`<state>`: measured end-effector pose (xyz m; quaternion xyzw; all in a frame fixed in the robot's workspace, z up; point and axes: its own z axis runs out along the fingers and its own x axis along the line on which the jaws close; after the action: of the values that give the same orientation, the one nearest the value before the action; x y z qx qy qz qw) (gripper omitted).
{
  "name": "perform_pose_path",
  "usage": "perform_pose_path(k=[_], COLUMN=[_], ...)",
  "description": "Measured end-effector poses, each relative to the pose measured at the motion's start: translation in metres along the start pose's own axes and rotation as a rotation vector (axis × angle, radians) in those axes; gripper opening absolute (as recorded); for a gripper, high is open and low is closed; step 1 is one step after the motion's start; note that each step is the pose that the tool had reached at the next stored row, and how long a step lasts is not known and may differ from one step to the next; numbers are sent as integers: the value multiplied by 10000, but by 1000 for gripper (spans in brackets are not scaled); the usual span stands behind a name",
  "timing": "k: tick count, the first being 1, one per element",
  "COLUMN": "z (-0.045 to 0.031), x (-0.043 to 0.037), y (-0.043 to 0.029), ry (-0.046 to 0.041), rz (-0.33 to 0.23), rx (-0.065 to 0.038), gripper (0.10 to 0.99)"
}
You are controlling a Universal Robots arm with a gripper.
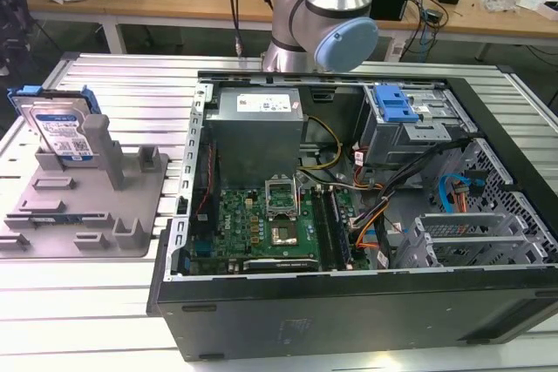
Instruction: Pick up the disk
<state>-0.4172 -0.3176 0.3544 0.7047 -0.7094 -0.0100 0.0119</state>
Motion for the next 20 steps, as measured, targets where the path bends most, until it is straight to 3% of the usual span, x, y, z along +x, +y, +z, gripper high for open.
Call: perform_pose_path(k=[4,12,20], z=[16,223,347], x=[-12,-35,-35], y=[-8,-28,-31], ry=[1,1,0], rz=[0,1,0], rx=[-2,-1,-1], gripper=[482,482,482])
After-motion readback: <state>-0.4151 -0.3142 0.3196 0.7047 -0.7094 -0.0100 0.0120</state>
